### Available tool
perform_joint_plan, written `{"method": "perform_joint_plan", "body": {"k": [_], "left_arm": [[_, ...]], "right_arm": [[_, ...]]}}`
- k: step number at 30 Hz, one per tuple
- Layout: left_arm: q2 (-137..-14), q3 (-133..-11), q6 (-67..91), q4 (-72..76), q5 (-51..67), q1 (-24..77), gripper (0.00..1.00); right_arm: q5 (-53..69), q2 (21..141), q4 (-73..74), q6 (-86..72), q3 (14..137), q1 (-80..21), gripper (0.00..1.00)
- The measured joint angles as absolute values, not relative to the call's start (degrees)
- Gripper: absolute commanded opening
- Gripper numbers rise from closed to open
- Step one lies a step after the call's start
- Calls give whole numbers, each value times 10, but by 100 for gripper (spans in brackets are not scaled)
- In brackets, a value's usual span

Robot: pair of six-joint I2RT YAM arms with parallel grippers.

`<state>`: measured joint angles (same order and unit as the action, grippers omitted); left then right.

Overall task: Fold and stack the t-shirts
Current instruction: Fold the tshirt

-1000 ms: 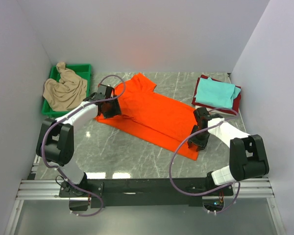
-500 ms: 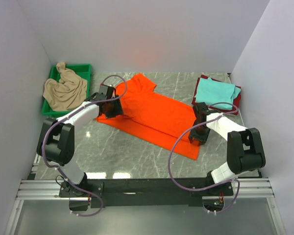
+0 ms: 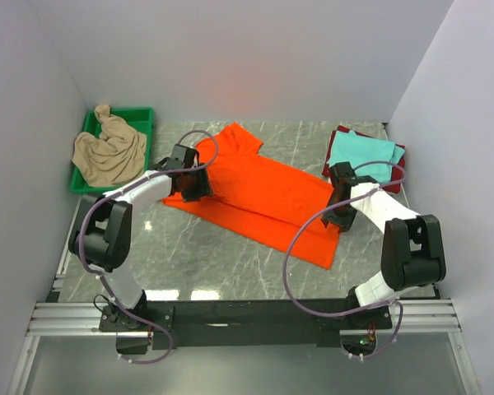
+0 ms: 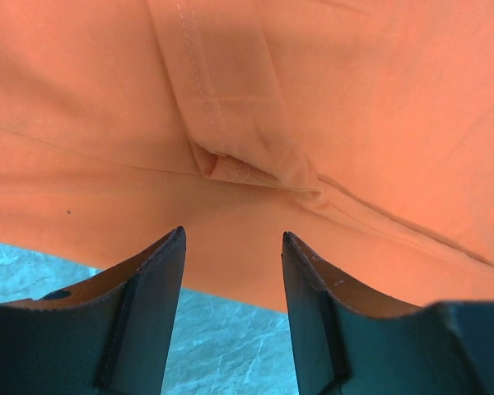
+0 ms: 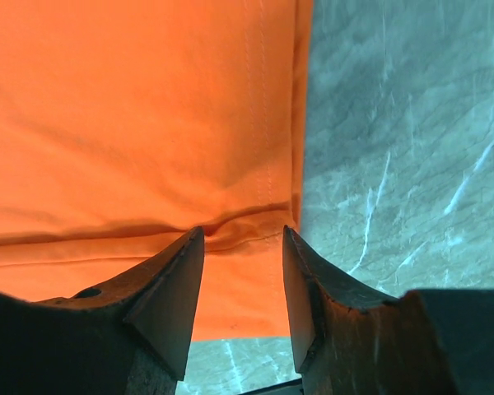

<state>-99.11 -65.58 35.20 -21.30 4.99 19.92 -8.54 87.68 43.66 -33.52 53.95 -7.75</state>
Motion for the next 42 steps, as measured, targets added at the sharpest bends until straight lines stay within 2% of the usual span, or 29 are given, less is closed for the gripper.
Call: {"method": "perform_joint_plan", "body": {"k": [6,13,20,29,40,42], "left_arm": [[-1003,-663,352,-206,56,199,56],[-1038,-682,357,-200,66,200,56],[-1068,-696,358,-199,65,200,54],[-1084,-716,357,-199,62,200,43],[-1109,-742,356,-200,57,200,34],[-1113,-743,355,-200,56,200,29]], "right_arm": [[-79,865,441,-331,552,-77,47],[-35,788,449,-332,549,-94,45],[-3,764,444,-350,503,-130,44],[10,764,445,-358,484,-138,42],[16,764,441,-362,475,-148,41],[16,765,441,-362,474,-150,40]]}}
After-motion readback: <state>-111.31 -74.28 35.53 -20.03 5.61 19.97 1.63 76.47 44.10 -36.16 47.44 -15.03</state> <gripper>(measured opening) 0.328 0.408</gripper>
